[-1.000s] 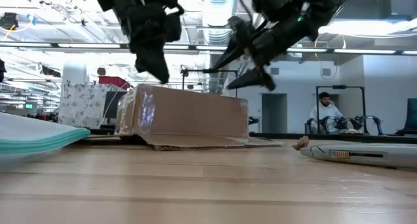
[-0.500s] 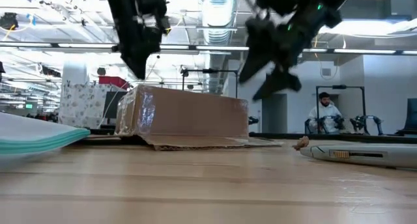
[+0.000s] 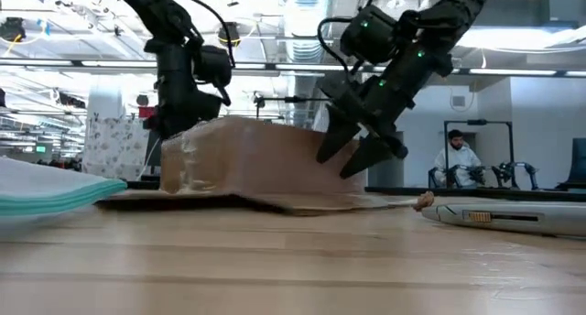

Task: Unpack boxes
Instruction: Break down the cardboard box until it is fully flat

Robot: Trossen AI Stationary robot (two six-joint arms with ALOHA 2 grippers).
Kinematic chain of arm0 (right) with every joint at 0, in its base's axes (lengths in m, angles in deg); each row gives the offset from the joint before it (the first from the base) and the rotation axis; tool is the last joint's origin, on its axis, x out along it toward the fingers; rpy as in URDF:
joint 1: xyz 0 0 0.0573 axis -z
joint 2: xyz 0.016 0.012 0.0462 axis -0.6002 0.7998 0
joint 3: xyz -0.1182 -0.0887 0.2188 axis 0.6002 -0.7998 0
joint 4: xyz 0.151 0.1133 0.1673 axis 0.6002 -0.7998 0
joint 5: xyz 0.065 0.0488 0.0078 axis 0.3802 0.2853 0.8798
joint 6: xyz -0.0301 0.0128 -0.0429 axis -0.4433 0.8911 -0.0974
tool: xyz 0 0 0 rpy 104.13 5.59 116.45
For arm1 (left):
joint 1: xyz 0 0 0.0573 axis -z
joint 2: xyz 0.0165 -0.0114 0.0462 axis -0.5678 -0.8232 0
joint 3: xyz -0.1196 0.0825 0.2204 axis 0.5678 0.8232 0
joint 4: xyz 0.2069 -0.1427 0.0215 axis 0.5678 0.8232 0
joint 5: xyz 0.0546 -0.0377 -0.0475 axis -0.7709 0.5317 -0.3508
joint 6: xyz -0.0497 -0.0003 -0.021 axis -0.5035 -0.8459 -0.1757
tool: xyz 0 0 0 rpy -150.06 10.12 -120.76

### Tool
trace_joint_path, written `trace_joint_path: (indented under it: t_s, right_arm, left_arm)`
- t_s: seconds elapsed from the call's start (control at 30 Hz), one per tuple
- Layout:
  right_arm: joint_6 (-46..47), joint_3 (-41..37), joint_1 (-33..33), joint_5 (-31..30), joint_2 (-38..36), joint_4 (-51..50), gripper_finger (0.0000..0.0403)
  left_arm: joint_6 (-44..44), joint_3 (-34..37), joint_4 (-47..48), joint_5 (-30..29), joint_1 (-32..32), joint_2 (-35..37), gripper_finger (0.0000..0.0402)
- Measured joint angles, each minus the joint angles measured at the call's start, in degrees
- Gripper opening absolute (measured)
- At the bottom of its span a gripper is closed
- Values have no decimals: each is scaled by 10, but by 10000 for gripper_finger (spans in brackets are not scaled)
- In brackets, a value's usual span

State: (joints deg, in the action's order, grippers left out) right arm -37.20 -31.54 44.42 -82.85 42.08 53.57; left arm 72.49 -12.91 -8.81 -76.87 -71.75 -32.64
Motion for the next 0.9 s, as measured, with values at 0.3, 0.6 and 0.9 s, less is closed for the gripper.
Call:
trace_joint_path:
  t_s: [0.3, 0.6, 0.9]
  right_arm:
    - [-108, 0, 78, 0, -94, -139, 276]
    - [-173, 0, 136, 1, -123, -169, 275]
    - [-229, 14, 195, 2, -129, -227, 275]
  left_arm:
    - [-63, 18, -15, 53, 128, 0, 81]
    - [-152, 19, -135, 100, 284, 0, 81]
    - [-205, 18, -174, 95, 383, 5, 81]
